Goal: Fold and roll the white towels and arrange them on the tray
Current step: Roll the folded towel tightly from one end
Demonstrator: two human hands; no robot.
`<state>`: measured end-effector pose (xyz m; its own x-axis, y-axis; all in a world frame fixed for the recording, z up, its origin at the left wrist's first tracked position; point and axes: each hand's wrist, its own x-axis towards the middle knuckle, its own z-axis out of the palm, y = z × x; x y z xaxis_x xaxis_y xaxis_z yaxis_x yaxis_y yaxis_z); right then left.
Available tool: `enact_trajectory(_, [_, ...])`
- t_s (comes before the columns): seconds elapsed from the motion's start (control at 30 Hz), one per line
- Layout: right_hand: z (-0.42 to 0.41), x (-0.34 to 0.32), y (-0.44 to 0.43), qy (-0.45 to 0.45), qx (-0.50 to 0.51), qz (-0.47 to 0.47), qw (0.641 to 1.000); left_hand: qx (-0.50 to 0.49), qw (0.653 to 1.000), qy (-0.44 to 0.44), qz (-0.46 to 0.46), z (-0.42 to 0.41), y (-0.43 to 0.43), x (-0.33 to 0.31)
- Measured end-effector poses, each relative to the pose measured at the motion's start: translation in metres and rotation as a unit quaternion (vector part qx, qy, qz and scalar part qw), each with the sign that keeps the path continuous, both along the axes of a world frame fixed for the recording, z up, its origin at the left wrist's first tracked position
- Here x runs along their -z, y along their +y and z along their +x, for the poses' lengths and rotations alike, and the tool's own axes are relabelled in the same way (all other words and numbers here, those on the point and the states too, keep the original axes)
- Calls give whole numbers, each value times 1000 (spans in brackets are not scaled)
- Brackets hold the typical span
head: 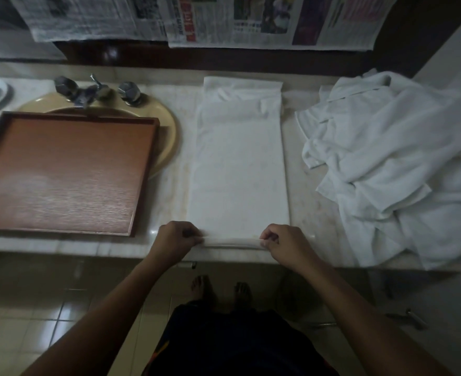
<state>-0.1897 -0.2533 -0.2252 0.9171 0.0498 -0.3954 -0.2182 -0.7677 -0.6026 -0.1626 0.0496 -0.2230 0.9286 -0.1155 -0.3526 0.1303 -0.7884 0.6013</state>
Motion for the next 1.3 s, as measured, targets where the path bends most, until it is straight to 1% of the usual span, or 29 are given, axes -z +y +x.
enact_trajectory(0.07, [-1, 1, 4, -24, 7, -12, 1000, -3, 1000, -13, 15, 0, -6, 1])
enact_trajectory(0.17, [-4, 8, 9, -110, -19, -48, 993, 11, 996, -76, 36, -3, -12, 3])
enact_trajectory(0.23, [-8, 13, 15, -169, -64, -61, 982, 73, 987, -134, 45, -10, -19, 5])
enact_trajectory(0.3, [-14, 20, 22, -206, -102, -54, 972, 144, 974, -164, 53, -20, -26, 7])
enact_trajectory(0.37, [-21, 26, 26, -218, -123, -66, 966, 176, 966, -179, 66, -29, -31, 12])
enact_trajectory(0.43, [-28, 29, 27, -225, -128, -84, 962, 182, 964, -182, 71, -32, -29, 19])
enact_trajectory(0.6, [-36, 25, 16, -249, -159, -79, 952, 231, 950, -193, 85, -29, -11, 23])
enact_trajectory(0.8, [-35, 33, 1, -278, -191, -100, 936, 273, 935, -219, 62, -23, 6, 20])
enact_trajectory(0.87, [-35, 32, 0, -285, -200, -112, 931, 274, 932, -229, 55, -20, 7, 19])
enact_trajectory(0.97, [-35, 31, -4, -296, -204, -121, 925, 259, 938, -226, 41, -14, 8, 17])
enact_trajectory(1.17, [-36, 35, -15, -284, -178, -110, 936, 214, 958, -190, 24, -3, 15, 10])
enact_trajectory(1.3, [-33, 30, -19, -281, -189, -133, 931, 188, 970, -156, 5, 3, 20, 5])
